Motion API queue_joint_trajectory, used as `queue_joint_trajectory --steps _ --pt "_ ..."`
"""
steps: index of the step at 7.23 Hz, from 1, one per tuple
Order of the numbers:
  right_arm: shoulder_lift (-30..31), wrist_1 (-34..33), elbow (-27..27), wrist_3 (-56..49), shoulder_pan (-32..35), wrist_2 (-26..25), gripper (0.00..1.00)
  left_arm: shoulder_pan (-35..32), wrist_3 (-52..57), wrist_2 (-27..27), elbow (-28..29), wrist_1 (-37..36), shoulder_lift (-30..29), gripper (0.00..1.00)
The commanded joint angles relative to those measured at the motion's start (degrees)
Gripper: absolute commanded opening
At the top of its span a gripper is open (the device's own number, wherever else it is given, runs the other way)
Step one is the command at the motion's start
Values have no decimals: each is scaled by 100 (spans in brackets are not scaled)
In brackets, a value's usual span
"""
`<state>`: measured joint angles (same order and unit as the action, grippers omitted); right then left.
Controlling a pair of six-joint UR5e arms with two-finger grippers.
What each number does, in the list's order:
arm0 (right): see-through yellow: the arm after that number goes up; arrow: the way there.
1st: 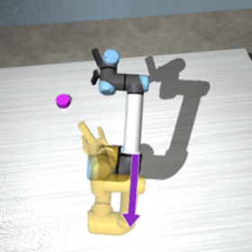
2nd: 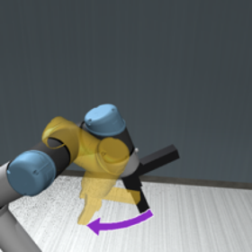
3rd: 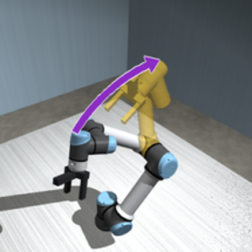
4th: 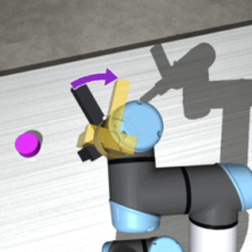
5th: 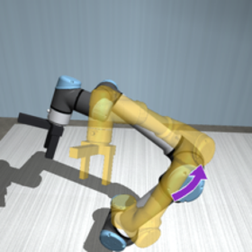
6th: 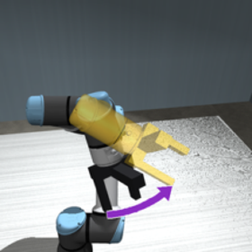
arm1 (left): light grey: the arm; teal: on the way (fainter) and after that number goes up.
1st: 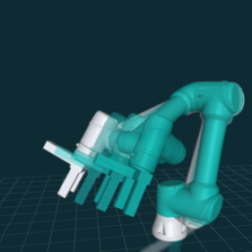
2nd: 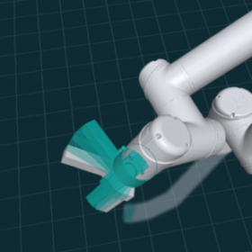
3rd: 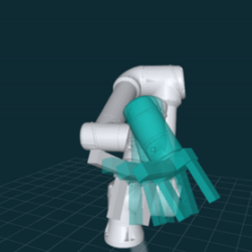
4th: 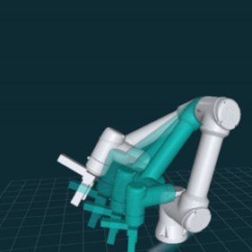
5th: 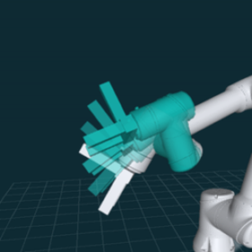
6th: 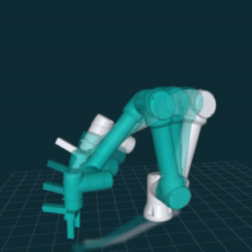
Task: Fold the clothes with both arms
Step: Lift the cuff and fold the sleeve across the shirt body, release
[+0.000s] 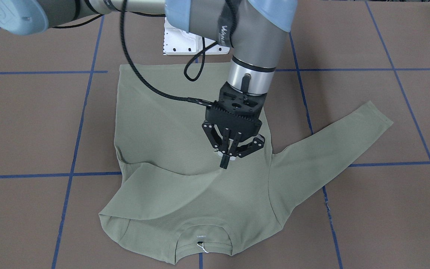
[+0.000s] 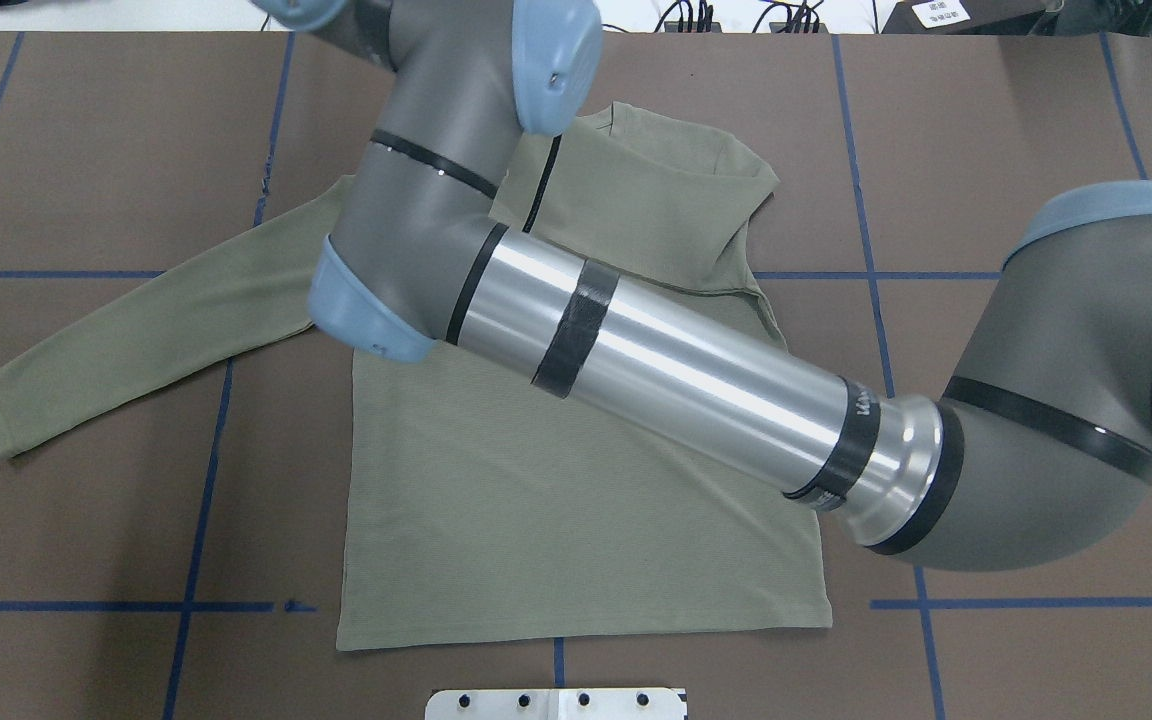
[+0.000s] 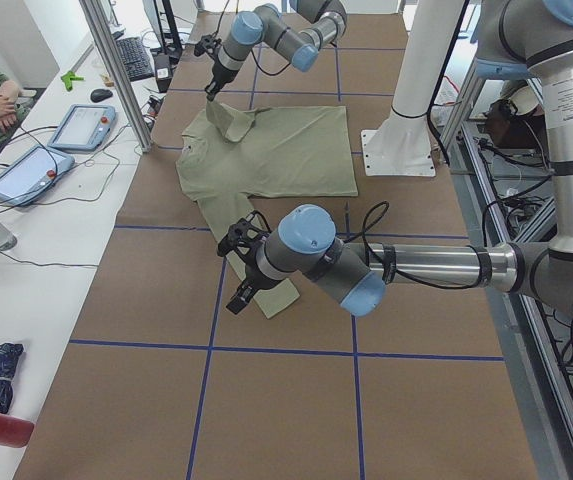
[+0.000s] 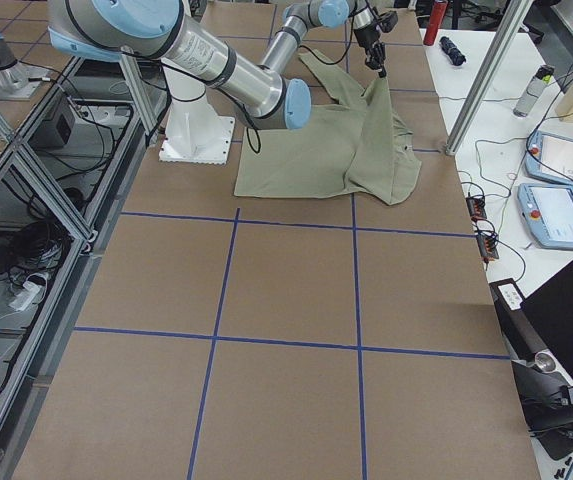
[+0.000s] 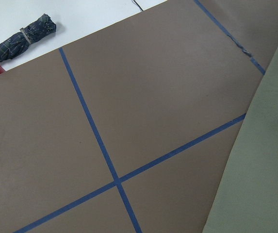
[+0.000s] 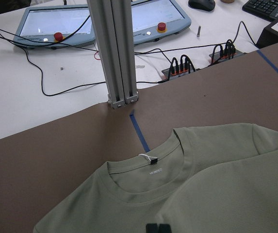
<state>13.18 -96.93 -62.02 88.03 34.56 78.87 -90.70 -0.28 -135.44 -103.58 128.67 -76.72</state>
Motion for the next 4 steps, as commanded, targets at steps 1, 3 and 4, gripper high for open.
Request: queue_joint_trajectory --steps 1,3,4 --pt "-218 333 375 319 -501 -275 0 -9 -7 0 5 0 8 100" --pt "-603 342 384 320 -696 -267 0 0 -7 9 40 0 -1 100" --pt "-632 351 445 311 -775 -275 0 0 -7 0 31 0 -1 100"
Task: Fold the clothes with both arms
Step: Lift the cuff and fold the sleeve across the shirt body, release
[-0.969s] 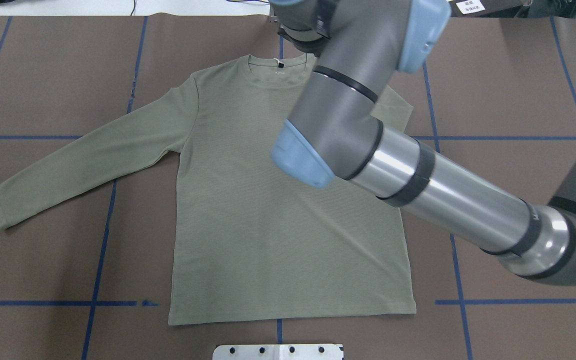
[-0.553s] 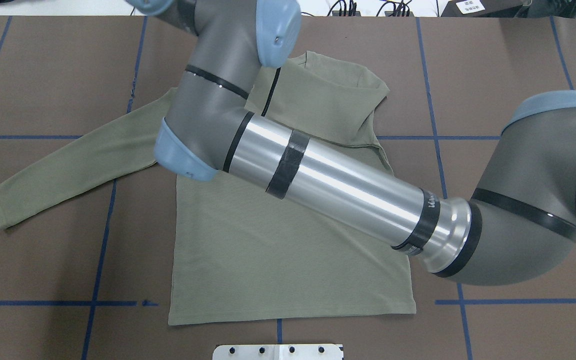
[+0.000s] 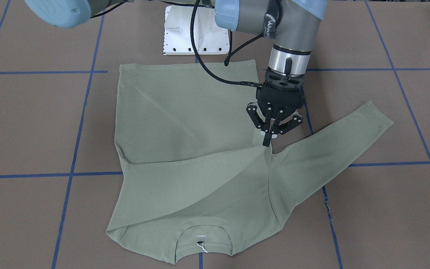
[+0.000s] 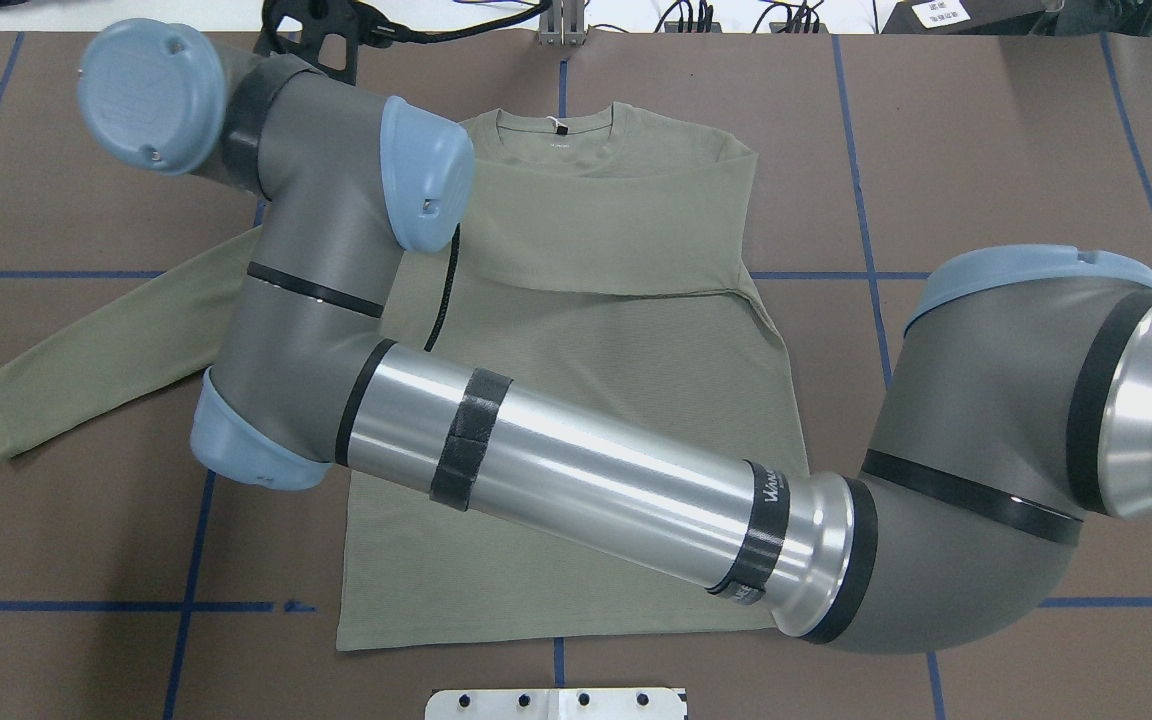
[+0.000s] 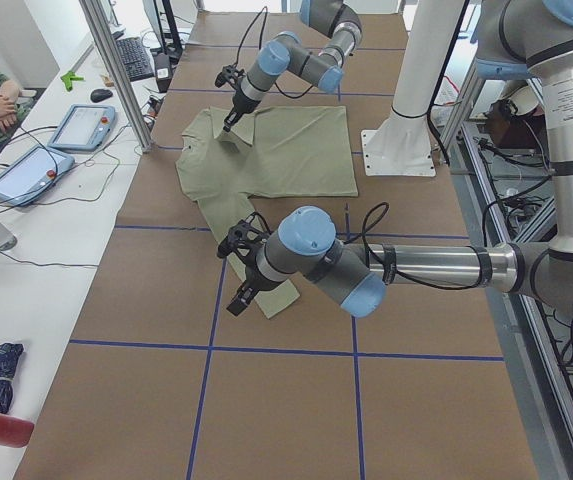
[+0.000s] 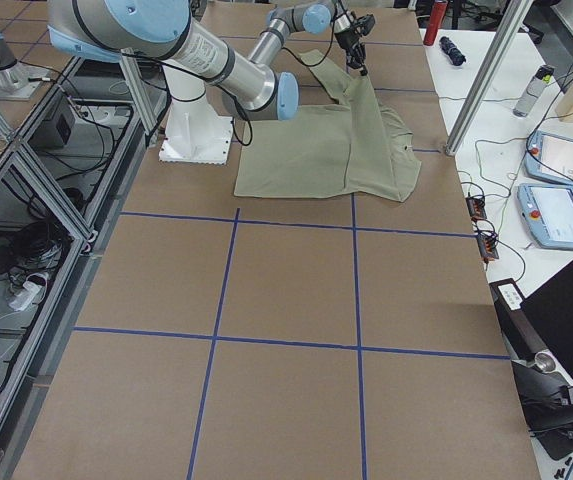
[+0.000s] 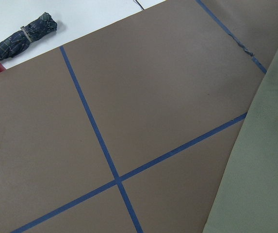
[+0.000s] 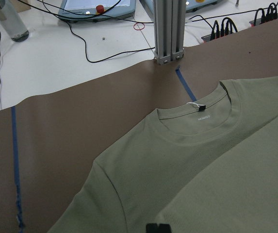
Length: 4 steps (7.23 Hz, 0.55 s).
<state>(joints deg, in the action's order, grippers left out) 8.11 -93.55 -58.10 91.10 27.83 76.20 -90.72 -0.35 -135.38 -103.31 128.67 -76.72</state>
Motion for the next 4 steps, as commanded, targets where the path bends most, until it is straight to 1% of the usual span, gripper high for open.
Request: queue_joint_trajectory --steps 1,2,3,4 --pt "-91 378 201 -5 -112 -18 0 1 0 3 12 0 8 100" --pt "-99 747 368 13 -129 -27 29 1 0 3 21 0 -1 100" --pt "-56 777 439 -65 -129 -53 97 1 0 3 30 0 -1 100" --pt "-90 786 518 -58 -120 -62 99 1 0 3 30 0 -1 100"
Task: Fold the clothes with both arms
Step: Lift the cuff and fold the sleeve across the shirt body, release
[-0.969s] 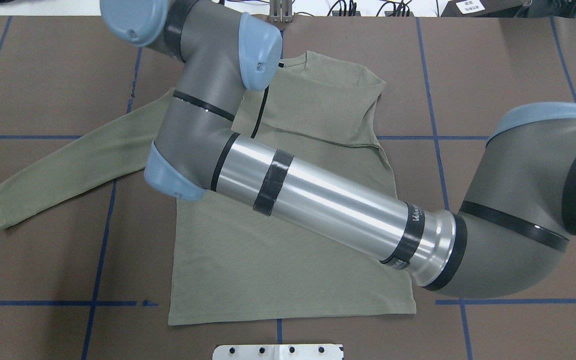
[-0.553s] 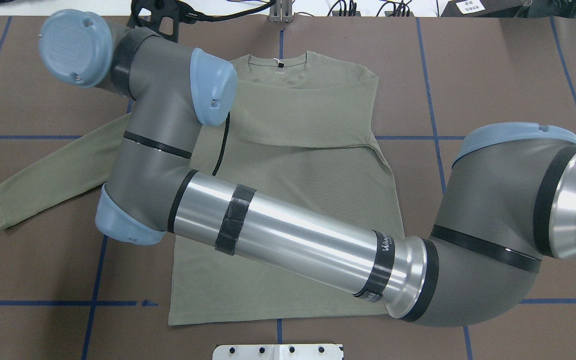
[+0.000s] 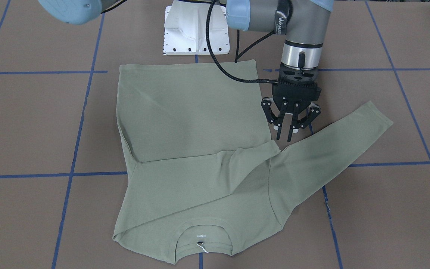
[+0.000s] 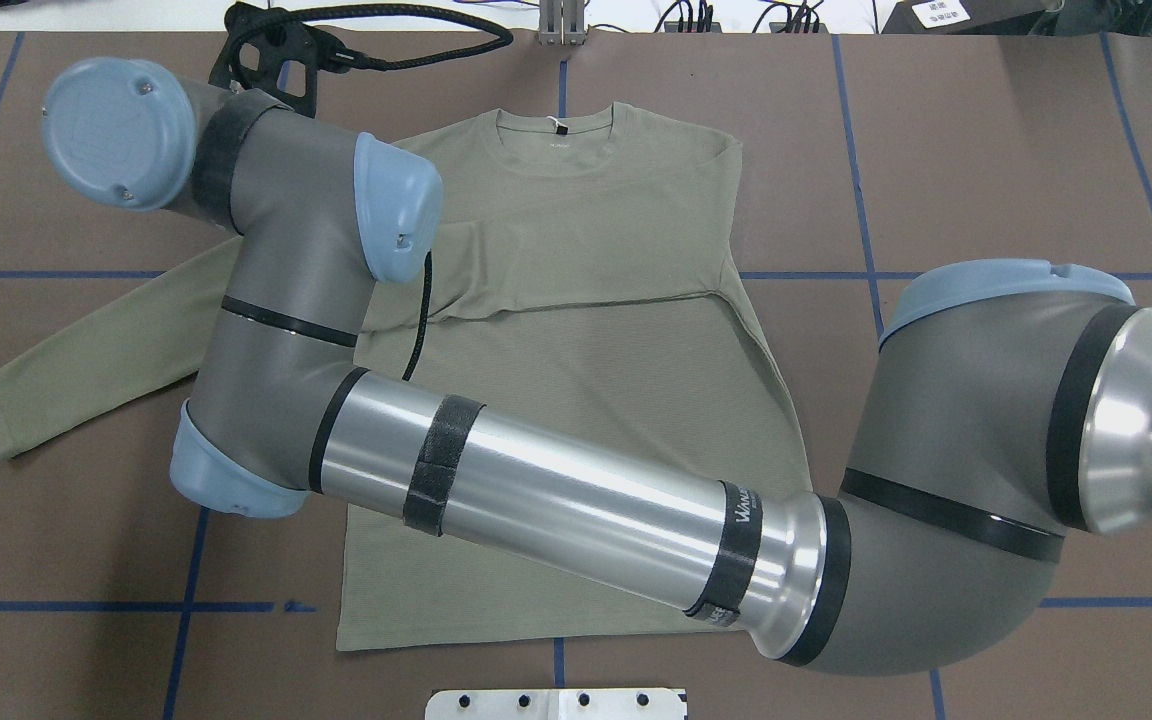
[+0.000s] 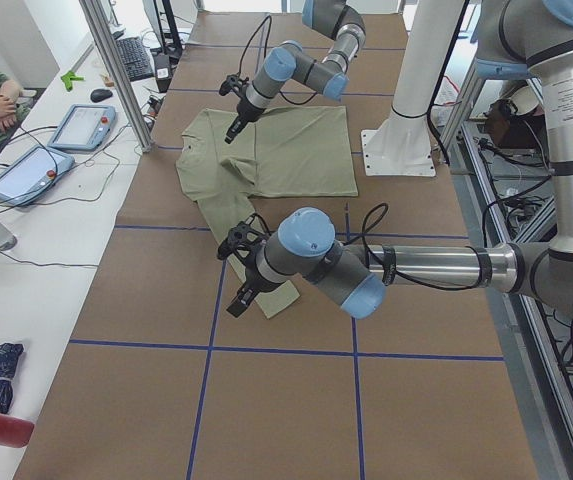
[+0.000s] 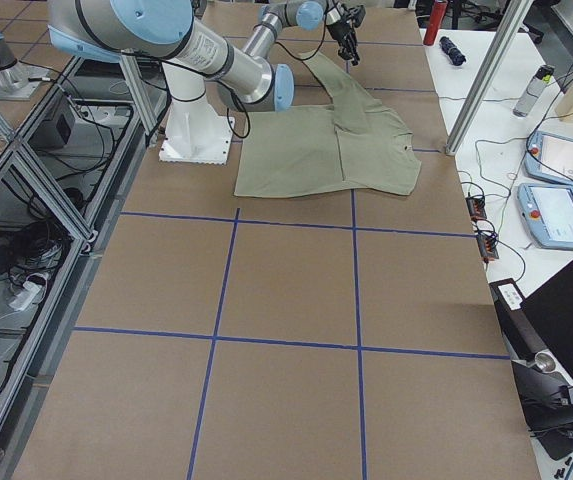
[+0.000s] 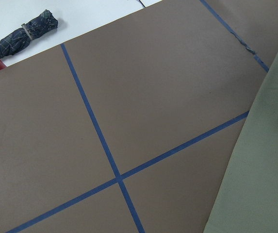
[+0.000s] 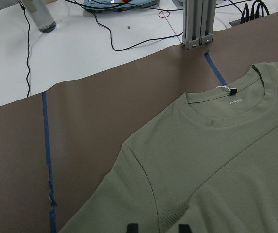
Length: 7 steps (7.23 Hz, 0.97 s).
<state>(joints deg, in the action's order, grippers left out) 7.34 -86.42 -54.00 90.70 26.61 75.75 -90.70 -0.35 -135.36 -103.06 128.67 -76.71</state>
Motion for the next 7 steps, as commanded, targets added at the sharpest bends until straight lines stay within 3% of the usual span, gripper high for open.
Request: queue_joint_trajectory --steps 1,2,4,6,7 --pt "-22 82 109 9 19 1 99 0 -9 0 22 0 -2 100" --pt "-30 82 109 18 98 79 99 0 -26 9 -30 0 -28 100" --pt "48 -128 31 -348 911 1723 100 9 -340 62 162 96 -562 100" --pt "249 -829 -459 -1638 1904 2982 100 26 -448 70 505 1241 -547 100" --pt "755 -1233 -1167 -2427 2466 3650 100 44 -840 1 506 1727 -512 100"
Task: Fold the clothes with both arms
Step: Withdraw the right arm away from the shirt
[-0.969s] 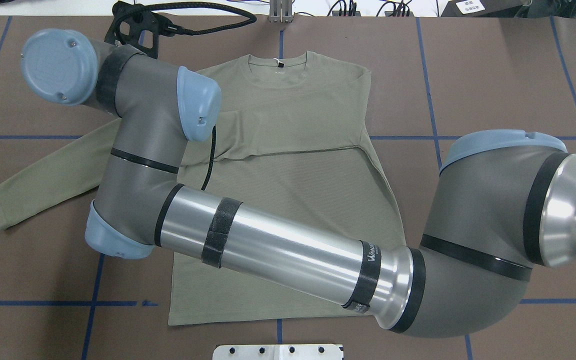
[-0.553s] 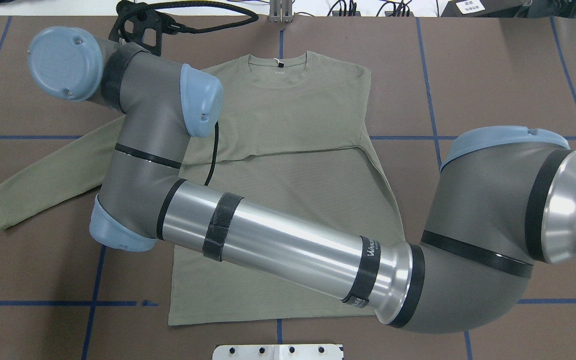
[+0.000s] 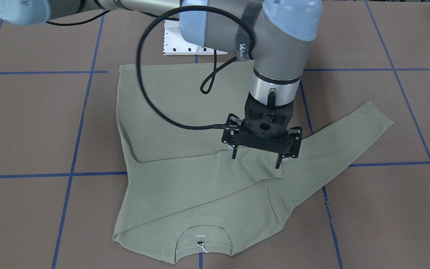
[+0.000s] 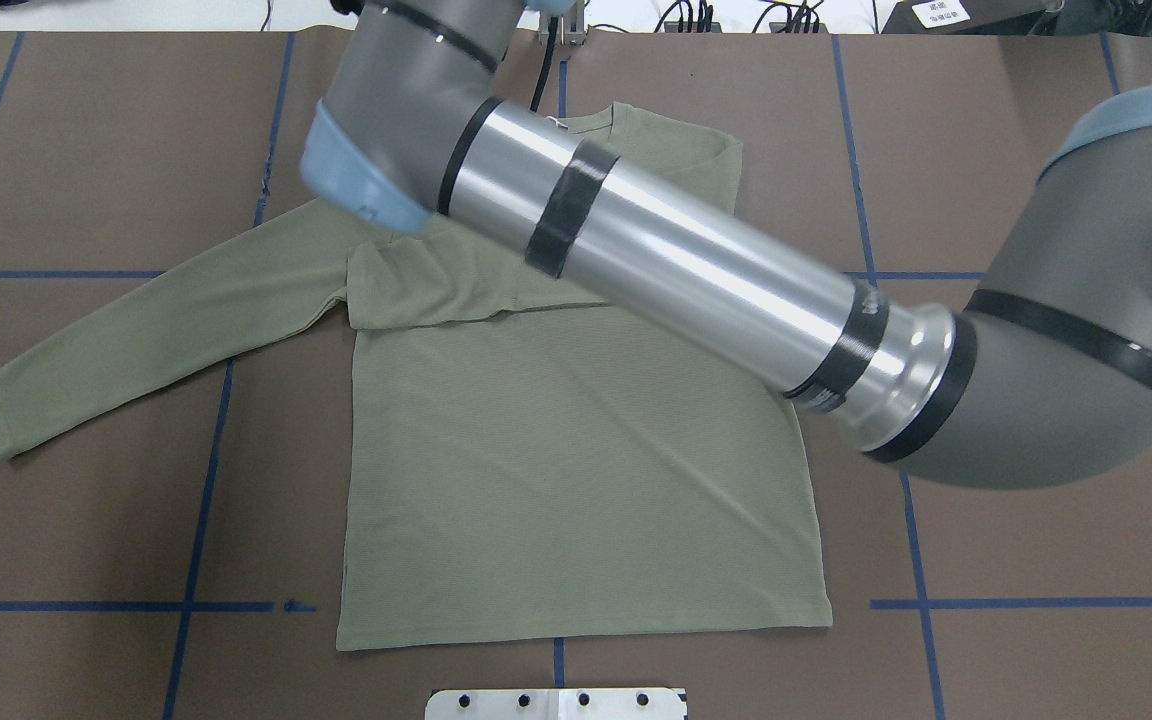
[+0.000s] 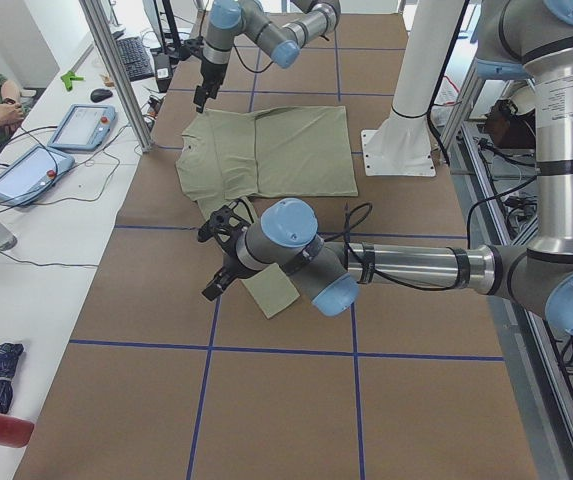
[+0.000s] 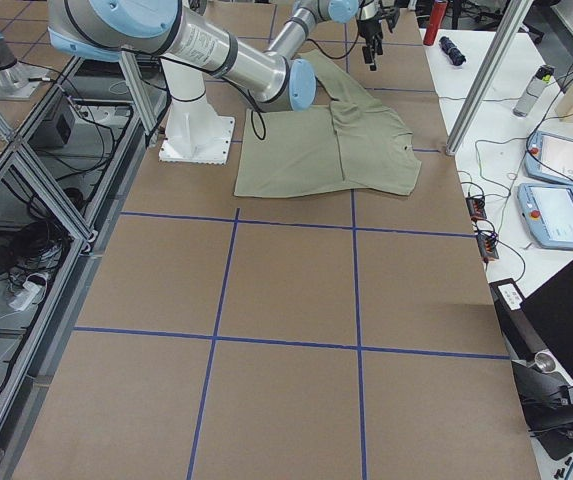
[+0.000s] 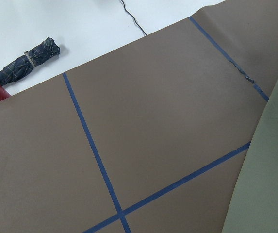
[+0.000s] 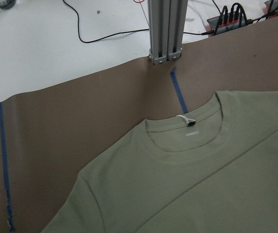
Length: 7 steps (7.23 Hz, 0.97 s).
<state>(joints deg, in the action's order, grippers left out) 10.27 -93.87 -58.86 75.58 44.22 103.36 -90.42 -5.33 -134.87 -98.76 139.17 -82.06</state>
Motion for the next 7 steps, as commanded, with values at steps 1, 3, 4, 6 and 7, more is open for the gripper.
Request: queue_joint_trajectory --steps 1,3,4,6,7 --pt "1155 -753 -1497 -1862 1163 1210 100 268 -1042 -48 7 847 -55 100" --pt "2708 -1237 -3070 -3785 2078 1896 100 681 -1528 -614 -38 1401 31 100" --pt "3414 -1248 -3374 -4858 2639 2429 100 1231 -1663 -376 -38 1498 223 100" --pt "4567 -1222 -3597 -6619 3520 2969 100 2104 -1742 845 -55 1613 662 100" --pt "5146 -1213 -3727 -7027 3828 3075 100 2342 -1769 996 -47 1683 926 100"
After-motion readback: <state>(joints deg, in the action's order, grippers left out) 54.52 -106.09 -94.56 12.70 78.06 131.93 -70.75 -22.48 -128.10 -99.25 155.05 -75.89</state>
